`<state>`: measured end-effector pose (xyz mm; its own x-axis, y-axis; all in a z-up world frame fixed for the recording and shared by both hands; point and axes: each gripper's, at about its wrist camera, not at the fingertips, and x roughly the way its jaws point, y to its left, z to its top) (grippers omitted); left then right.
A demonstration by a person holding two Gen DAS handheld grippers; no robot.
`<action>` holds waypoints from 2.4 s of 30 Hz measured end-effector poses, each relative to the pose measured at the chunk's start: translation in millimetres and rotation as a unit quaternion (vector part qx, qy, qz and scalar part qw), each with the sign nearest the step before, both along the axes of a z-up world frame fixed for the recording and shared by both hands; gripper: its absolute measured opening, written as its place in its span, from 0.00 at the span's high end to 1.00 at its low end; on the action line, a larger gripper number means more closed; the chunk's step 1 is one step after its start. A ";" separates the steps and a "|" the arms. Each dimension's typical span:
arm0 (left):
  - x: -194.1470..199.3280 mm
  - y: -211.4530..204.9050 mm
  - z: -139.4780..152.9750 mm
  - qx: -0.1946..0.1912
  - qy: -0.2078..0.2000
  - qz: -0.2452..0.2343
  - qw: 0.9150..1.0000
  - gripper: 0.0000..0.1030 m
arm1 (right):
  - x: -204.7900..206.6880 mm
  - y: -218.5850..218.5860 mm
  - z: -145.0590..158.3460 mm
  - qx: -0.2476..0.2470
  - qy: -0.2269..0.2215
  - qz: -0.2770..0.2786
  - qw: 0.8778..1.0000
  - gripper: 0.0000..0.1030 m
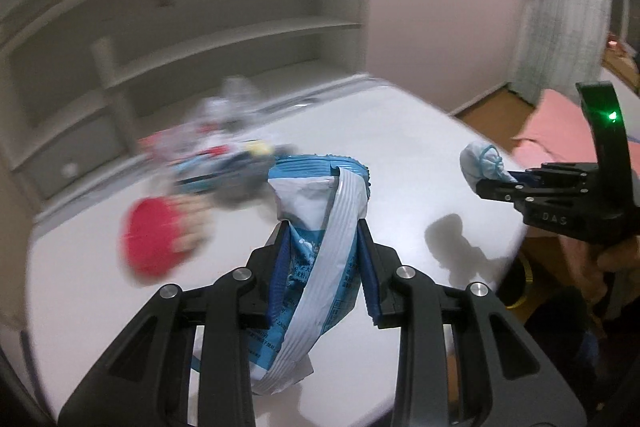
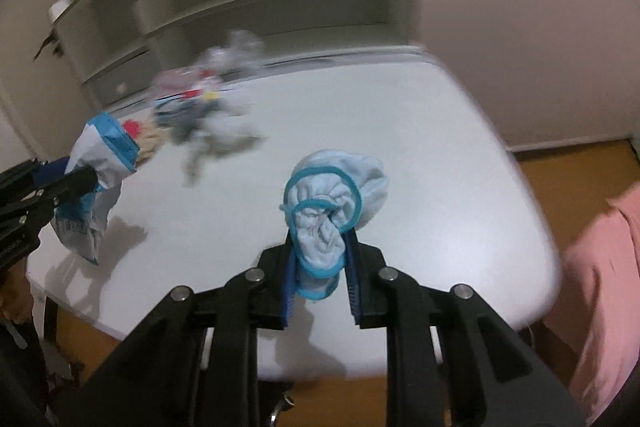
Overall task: Collect trash
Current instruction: 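Carry both items over the black bin and open both tools to drop them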
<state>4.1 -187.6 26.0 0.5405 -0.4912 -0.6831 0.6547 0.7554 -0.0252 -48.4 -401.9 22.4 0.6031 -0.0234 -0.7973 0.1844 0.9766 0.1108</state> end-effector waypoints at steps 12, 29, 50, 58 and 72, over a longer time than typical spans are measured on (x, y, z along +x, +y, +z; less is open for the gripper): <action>-102.6 -217.6 -37.6 -0.045 0.048 -0.194 0.979 0.70 | -170.5 -184.7 -45.8 0.008 0.009 -0.226 0.974 0.80; -165.4 -382.1 -176.0 0.018 0.113 -0.274 0.955 0.70 | -253.6 -306.4 -224.8 0.109 0.115 -0.322 0.933 0.79; -156.7 -414.8 -216.6 0.039 0.154 -0.254 0.954 0.70 | -258.2 -329.8 -234.2 0.144 0.087 -0.356 0.919 0.23; -163.6 -450.4 -241.4 0.038 0.172 -0.271 0.946 0.60 | -286.0 -345.5 -219.4 0.148 0.060 -0.400 0.903 0.23; -176.9 -444.7 -213.6 0.028 0.158 -0.269 0.950 0.15 | -305.9 -348.8 -198.8 0.121 0.051 -0.411 0.902 0.23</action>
<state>-172.8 -632.3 -187.7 -0.0146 -0.5957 -0.8031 0.9126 0.3202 -0.2541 -354.2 -750.8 -176.4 0.3850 -0.2473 -0.8892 0.8569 0.4537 0.2448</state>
